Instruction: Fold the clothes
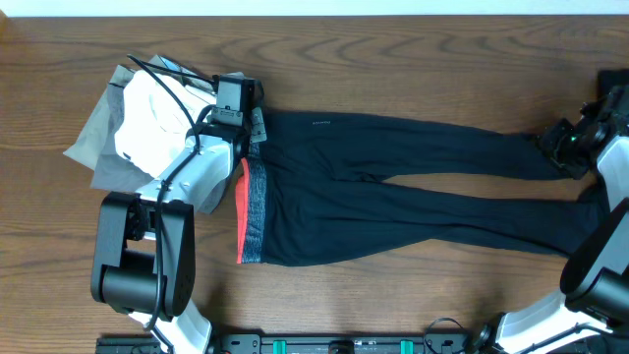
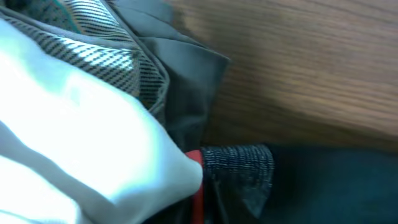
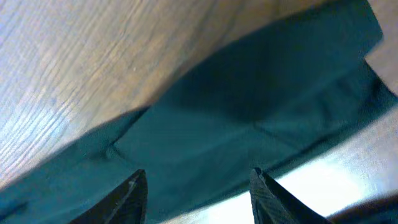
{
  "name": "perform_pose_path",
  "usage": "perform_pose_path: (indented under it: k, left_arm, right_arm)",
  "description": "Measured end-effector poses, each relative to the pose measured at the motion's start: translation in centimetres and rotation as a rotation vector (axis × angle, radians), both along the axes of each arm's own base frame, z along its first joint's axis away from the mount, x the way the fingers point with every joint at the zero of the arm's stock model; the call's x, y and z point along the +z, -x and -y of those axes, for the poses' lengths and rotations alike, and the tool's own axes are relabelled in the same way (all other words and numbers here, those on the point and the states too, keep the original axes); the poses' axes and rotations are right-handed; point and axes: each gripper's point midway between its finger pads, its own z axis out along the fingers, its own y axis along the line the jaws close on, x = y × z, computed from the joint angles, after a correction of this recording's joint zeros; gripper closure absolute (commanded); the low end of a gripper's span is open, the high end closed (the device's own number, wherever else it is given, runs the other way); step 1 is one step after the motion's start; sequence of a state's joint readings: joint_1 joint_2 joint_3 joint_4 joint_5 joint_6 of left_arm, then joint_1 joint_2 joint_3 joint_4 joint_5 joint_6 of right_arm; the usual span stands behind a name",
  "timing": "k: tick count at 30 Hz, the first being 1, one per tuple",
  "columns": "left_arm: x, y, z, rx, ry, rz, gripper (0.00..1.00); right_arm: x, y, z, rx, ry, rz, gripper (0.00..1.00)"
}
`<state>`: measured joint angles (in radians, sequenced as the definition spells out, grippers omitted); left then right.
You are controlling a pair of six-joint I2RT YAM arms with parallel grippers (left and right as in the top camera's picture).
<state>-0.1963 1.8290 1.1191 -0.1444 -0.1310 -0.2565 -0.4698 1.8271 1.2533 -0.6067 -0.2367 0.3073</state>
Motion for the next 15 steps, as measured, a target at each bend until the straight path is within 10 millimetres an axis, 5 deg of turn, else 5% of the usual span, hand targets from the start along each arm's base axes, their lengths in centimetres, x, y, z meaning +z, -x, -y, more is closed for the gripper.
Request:
perform_pose_path:
  k: [8, 15]
  left_arm:
    - [-0.2, 0.4, -0.5, 0.015, -0.021, -0.016, 0.85]
    - [-0.4, 0.7, -0.6, 0.017, -0.027, -0.03, 0.85]
  right_arm:
    - [0.1, -1.0, 1.5, 0.0, 0.083, 0.031, 0.51]
    - [-0.5, -0.6, 3.4, -0.088, 0.127, 0.005, 0.78]
